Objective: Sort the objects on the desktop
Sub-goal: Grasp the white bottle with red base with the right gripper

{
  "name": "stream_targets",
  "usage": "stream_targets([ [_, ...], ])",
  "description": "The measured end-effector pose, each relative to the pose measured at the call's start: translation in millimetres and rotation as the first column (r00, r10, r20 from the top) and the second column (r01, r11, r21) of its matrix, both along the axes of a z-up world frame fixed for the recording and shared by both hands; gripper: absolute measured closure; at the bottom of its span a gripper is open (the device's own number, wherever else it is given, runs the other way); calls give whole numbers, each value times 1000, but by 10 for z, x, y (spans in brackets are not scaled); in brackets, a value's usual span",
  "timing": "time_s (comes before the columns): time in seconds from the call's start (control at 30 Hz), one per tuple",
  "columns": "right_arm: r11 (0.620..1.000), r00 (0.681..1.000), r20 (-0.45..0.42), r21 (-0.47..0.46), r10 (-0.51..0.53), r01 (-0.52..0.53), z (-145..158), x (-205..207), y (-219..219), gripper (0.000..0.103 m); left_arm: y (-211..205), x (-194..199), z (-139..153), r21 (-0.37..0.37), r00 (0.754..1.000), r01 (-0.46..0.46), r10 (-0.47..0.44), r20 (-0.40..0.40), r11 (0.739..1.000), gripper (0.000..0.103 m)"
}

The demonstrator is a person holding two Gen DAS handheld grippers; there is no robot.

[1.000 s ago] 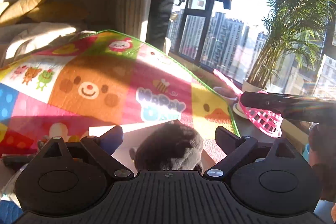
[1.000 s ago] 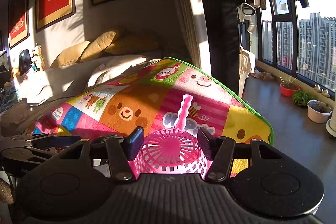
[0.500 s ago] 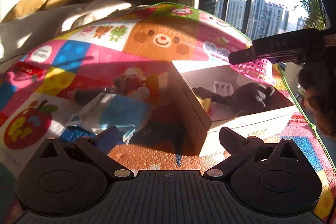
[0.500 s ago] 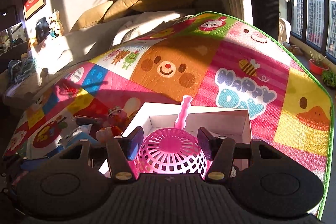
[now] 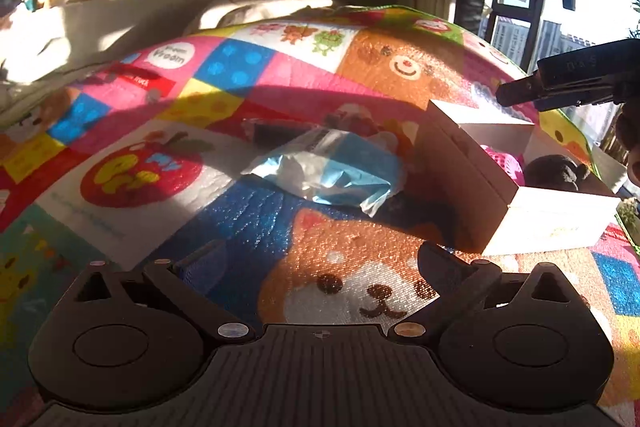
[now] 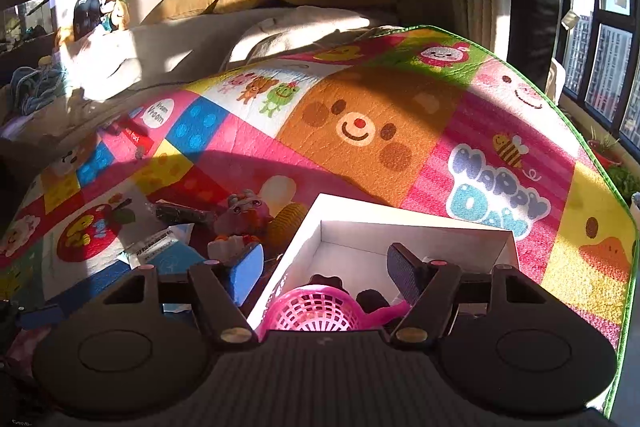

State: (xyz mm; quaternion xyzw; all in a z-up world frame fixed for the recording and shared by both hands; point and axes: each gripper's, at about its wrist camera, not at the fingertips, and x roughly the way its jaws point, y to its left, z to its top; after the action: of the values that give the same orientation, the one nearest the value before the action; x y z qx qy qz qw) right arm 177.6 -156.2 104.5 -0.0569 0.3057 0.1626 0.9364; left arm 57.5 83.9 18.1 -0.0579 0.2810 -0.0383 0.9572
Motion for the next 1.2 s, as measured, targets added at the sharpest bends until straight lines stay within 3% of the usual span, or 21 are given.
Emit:
stream_targets([
  [0.1, 993, 994, -2, -57, 106, -106, -51, -62, 394, 37, 47, -39, -10, 6, 1000, -21, 21, 4, 1000, 0],
  [0.23, 949, 964, -42, -170, 262, -266, -261, -60, 1023, 34, 206, -92, 42, 28, 998, -67, 66, 14, 997, 0],
  [0.33, 920, 957, -39, -267, 286, -286, -478, 52, 1375, 25, 421, -115, 67, 28, 992, -125, 125, 6, 992, 0],
  [0.47, 903, 948, -103, -288, 302, -319, -708, 278, 1595, 19, 612, -183, 105, 3, 987, -158, 158, 3, 987, 0],
  [0.57, 881, 944, -113, -339, 310, -330, -792, 233, 1685, 49, 653, -233, 119, -11, 989, -145, 145, 3, 989, 0],
  [0.63, 893, 933, -156, -277, 323, -355, -720, 158, 1619, 52, 632, -254, 120, -24, 995, -104, 105, 0, 994, 0],
  [0.73, 896, 868, -307, -91, 391, -436, -509, -15, 1406, 51, 532, -278, 92, -47, 1000, 4, -4, -8, 999, 0],
  [0.77, 883, 840, -328, -37, 432, -469, -425, -88, 1340, 43, 485, -284, 82, -58, 999, 42, -43, -10, 997, 0],
  [0.8, 877, 834, -317, -12, 452, -479, -333, -159, 1273, 25, 437, -286, 67, -73, 997, 77, -78, -9, 994, 0],
  [0.9, 902, 887, -213, -46, 410, -429, -103, -176, 1130, 19, 306, -280, 34, -109, 990, 141, -141, 2, 984, 0],
  [1.0, 951, 955, -163, -151, 247, -271, -119, 151, 1124, 24, 229, -269, -18, -109, 987, 160, -160, 1, 981, 0],
  [1.1, 952, 970, -169, -221, 174, -209, -324, 494, 1239, 26, 226, -261, -71, -109, 988, 151, -154, -18, 983, 0],
  [1.2, 925, 969, -195, -317, 150, -208, -594, 687, 1439, 32, 273, -266, -82, -127, 991, 129, -132, -18, 984, 0],
])
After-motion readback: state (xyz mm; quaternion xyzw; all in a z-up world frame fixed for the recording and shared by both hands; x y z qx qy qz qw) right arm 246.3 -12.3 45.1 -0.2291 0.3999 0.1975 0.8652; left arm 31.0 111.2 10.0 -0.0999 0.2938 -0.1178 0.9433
